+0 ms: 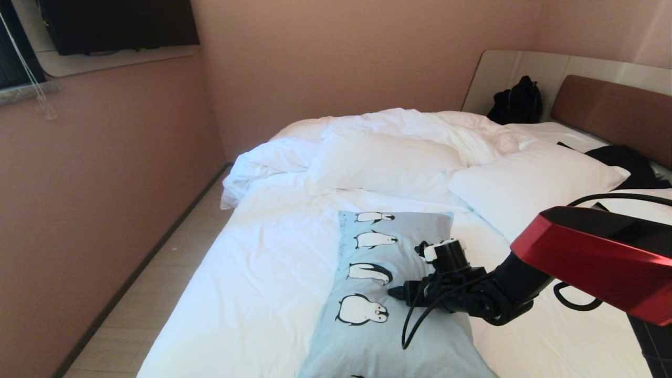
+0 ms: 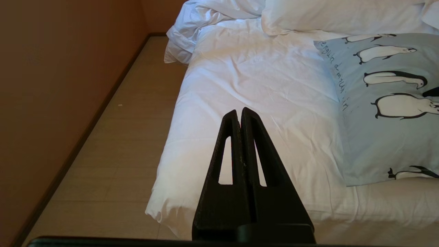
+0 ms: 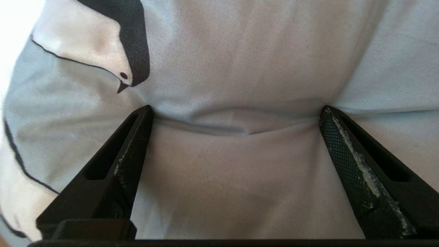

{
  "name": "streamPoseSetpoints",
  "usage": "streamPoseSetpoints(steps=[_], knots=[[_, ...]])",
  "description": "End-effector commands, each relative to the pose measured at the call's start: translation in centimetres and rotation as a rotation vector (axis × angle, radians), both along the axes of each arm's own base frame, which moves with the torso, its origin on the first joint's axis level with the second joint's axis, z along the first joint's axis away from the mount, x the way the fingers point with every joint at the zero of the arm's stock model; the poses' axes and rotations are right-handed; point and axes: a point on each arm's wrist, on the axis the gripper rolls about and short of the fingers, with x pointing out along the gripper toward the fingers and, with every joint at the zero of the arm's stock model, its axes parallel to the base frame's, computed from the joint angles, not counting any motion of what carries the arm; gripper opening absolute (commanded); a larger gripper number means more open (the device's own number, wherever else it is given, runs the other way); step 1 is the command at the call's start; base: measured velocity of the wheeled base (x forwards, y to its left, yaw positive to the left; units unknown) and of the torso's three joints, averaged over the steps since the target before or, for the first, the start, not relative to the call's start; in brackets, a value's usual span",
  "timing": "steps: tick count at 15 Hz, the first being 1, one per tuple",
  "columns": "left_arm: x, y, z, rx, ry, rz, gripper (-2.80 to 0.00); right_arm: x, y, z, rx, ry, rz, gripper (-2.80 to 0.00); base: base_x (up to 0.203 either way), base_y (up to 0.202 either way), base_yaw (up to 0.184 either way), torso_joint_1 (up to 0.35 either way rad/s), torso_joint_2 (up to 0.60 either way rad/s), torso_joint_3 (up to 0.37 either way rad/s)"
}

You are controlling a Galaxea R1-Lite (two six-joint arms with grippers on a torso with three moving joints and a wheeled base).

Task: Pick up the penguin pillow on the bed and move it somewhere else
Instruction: Pick up the pillow

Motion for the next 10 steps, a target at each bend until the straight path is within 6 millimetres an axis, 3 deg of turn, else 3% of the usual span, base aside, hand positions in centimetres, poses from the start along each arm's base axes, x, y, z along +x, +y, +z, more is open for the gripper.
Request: streamPoseSetpoints(steps=[1, 6, 7, 10], knots=[[0.0, 0.0, 0.0, 0.0, -0.001, 0.0, -2.8, -0.12, 0.02, -0.59, -0.026, 0.005, 0.021, 0.0, 0.0, 0.0, 0.0, 0.0, 0.0, 0.0], [0.0, 0.0, 0.0, 0.0, -0.001, -0.001, -2.8, -0.41, 0.22, -0.92, -0.044, 0.008, 0.041, 0.0, 0.0, 0.0, 0.0, 0.0, 0.0, 0.0], [0.0, 0.0, 0.0, 0.0, -0.001, 0.001, -2.8, -0.44, 0.21, -0.99, -0.05, 0.008, 0.046, -2.8, 0.0, 0.0, 0.0, 0.0, 0.0, 0.0], [0.0, 0.0, 0.0, 0.0, -0.001, -0.001, -2.8, -0.41, 0.22, -1.03, -0.05, 0.007, 0.046, -2.8, 0.0, 0.0, 0.0, 0.0, 0.0, 0.0]])
